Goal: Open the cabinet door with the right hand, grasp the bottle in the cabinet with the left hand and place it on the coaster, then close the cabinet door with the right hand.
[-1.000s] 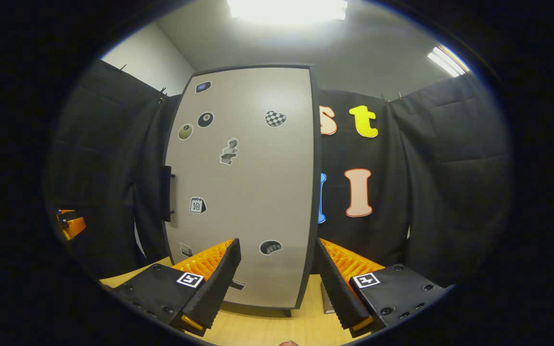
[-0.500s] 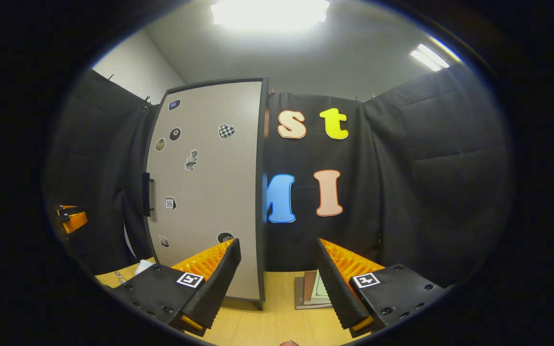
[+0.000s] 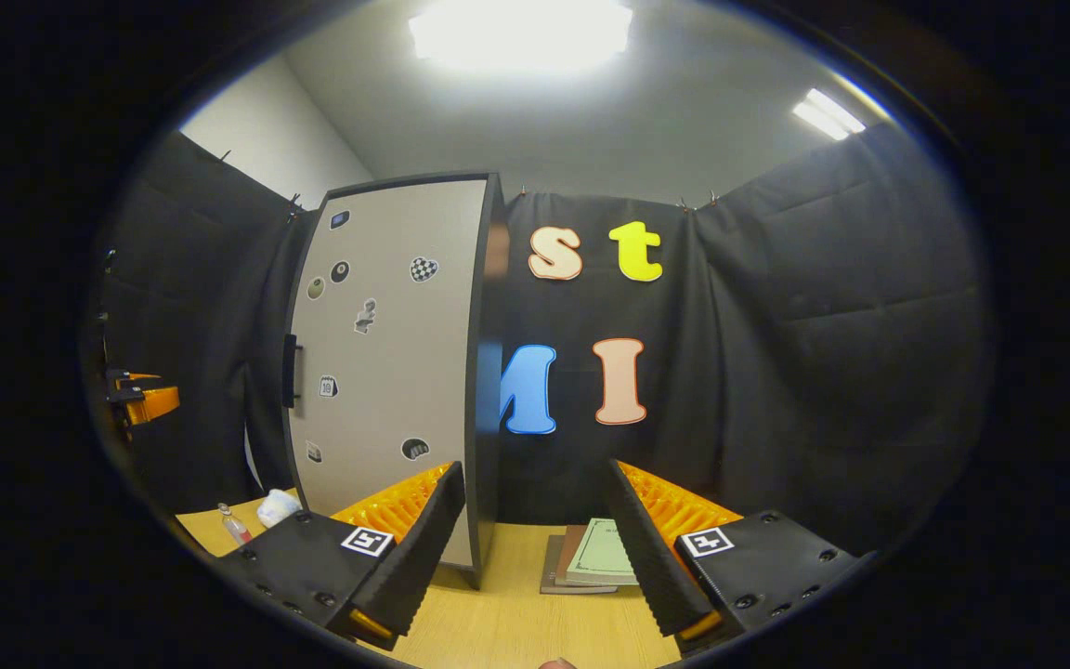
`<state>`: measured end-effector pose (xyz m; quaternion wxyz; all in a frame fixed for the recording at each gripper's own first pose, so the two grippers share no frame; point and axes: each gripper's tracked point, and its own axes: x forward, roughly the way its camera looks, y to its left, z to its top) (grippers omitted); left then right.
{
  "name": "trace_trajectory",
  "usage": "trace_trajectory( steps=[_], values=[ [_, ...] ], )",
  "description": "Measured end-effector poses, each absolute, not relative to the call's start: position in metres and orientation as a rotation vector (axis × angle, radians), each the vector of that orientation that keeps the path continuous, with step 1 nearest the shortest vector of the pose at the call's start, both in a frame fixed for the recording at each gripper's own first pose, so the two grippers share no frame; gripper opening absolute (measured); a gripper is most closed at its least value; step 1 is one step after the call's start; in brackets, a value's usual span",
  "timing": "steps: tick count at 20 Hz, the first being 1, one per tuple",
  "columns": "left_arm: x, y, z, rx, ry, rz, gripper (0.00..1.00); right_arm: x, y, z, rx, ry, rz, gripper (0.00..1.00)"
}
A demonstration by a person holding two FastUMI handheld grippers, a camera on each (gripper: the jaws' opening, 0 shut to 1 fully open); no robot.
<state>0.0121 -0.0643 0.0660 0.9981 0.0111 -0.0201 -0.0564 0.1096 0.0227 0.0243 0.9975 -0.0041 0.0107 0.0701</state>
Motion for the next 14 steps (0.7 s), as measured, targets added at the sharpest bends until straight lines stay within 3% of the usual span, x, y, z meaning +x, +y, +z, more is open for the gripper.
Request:
trace_trajectory(
  steps=[10,14],
  values=[
    [-0.014,0.001,0.074,0.052,-0.04,-0.077,0.84,0.072,0.057,0.041,0.018,0.006,0.146,0.96],
    [-0.023,0.018,0.072,0.064,-0.04,-0.067,0.8,0.068,0.068,0.041,0.051,0.015,0.153,0.96]
  ],
)
